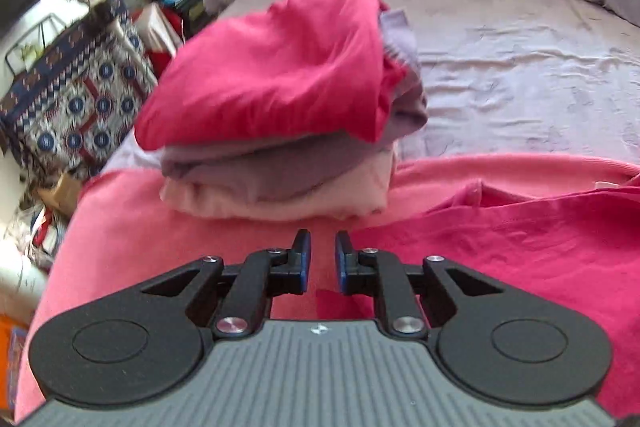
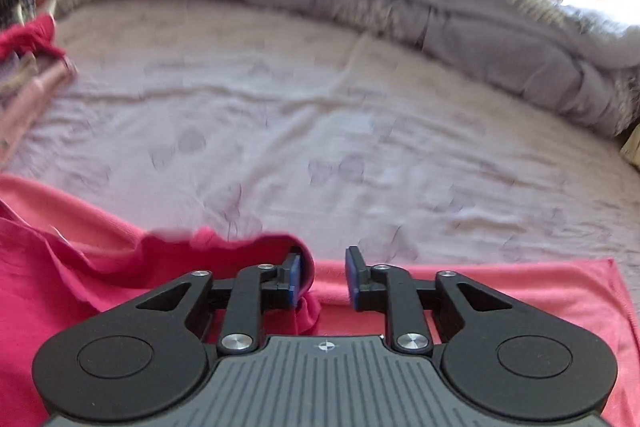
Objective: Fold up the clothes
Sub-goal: 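Grasp the shirt hem with both grippers and fold it up toward the collar, then release the hem and smooth the folded shirt with both open grippers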
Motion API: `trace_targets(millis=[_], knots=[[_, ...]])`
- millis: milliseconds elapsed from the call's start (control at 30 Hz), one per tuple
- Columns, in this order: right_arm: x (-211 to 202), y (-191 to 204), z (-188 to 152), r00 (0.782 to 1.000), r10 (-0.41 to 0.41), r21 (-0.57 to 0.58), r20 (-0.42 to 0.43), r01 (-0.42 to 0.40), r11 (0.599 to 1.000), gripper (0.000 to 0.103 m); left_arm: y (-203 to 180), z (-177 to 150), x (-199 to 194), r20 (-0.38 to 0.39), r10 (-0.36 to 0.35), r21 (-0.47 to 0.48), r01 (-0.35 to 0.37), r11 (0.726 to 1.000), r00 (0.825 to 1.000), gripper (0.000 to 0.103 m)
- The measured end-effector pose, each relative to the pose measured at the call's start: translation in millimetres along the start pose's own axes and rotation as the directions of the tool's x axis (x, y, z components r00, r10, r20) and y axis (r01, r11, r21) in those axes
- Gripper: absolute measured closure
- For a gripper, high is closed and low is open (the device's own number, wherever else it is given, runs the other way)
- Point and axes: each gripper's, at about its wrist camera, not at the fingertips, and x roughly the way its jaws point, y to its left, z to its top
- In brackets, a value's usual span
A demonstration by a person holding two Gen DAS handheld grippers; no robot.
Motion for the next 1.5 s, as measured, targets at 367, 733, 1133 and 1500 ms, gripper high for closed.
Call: trace_targets(millis=[367,733,1133,1500], knots=[[-79,-44,-1,0.963,0.141,0.126,0.229,-0.173,0.977,0.034,-16,-48,-72,0.075,-0.168,0.081,0.162,0.983,0.983,0.063],[-24,55,-28,0.956,0.284,-0.064,-0.074,-0.288,0.955,0.081,-58,-92,-53,-0.013,-0.159,0.153,0.159,0.975,0.987,0.056],[-18,34,17,0.994,0.095,-0.025,0.061,-0.093,0.995,0.062,-42,-104,-75,0.059,-0.033,0.200,0.021,0.980,0.998,0.053],[-68,55,-97,0.958,0.192,-0.184,-0.215,-0.232,0.955,0.049,-42,-133,-73,0.019,-0.077,0.282,0.069,0.957,0.997,0.041]])
